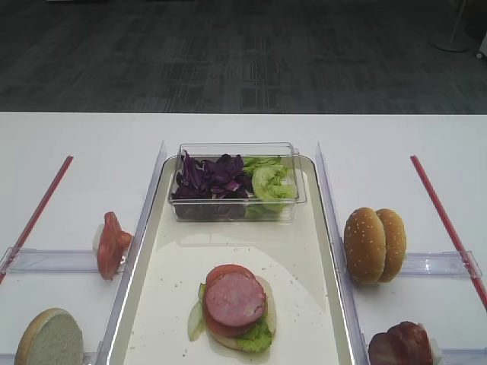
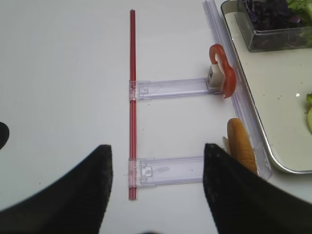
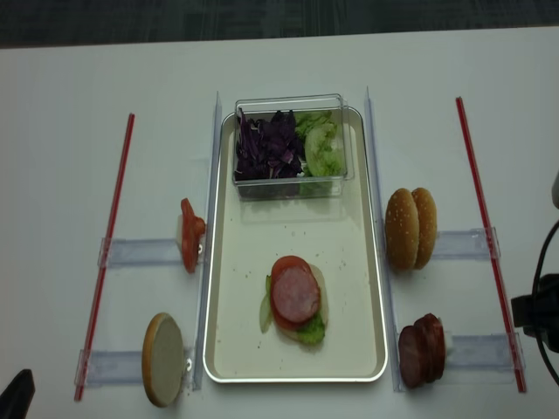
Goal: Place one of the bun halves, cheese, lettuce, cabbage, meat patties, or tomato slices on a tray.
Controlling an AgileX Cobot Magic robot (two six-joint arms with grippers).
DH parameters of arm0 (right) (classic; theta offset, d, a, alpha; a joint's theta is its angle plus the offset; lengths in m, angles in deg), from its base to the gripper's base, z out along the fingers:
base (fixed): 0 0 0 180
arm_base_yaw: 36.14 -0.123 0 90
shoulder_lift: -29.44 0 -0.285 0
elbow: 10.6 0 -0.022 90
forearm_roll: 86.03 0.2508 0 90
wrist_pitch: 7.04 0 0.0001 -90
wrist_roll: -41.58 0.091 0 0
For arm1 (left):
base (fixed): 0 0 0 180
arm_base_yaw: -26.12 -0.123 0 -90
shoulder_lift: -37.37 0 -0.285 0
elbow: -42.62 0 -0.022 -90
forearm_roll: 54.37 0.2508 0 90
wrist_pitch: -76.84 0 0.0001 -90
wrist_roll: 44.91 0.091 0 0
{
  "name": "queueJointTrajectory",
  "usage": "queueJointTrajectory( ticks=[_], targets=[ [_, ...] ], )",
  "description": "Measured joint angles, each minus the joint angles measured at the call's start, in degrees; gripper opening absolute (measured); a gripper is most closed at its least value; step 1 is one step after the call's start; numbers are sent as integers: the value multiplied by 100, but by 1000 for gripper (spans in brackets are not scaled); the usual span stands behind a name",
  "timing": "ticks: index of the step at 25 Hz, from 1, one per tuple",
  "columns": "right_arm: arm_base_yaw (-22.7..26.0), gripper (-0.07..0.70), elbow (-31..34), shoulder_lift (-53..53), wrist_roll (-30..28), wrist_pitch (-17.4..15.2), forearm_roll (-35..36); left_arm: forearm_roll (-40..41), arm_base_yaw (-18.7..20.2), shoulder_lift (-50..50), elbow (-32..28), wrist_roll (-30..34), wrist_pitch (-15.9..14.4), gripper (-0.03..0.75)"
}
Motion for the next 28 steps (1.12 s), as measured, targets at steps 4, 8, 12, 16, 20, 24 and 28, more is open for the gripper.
queueJointTrajectory(
  ticks=[4, 8, 12, 16, 20, 24, 28],
  targets=[
    [0, 404, 301, -453, 0, 65, 0, 0, 0, 0, 0, 0, 0, 380],
    [0, 404, 371, -860, 0, 42, 0, 0, 0, 0, 0, 0, 0, 380],
    [0, 403, 393, -1278, 0, -47, -58, 0, 0, 0, 0, 0, 0, 380],
    [0, 400, 393, -1760, 0, -160, -217, 0, 0, 0, 0, 0, 0, 380],
    [0, 400, 393, -2238, 0, -205, -243, 0, 0, 0, 0, 0, 0, 380],
    [0, 400, 402, -2542, 37, -230, -243, 0, 0, 0, 0, 0, 0, 380],
    [0, 400, 402, -2746, 59, -242, -243, 0, 0, 0, 0, 0, 0, 380]
  ],
)
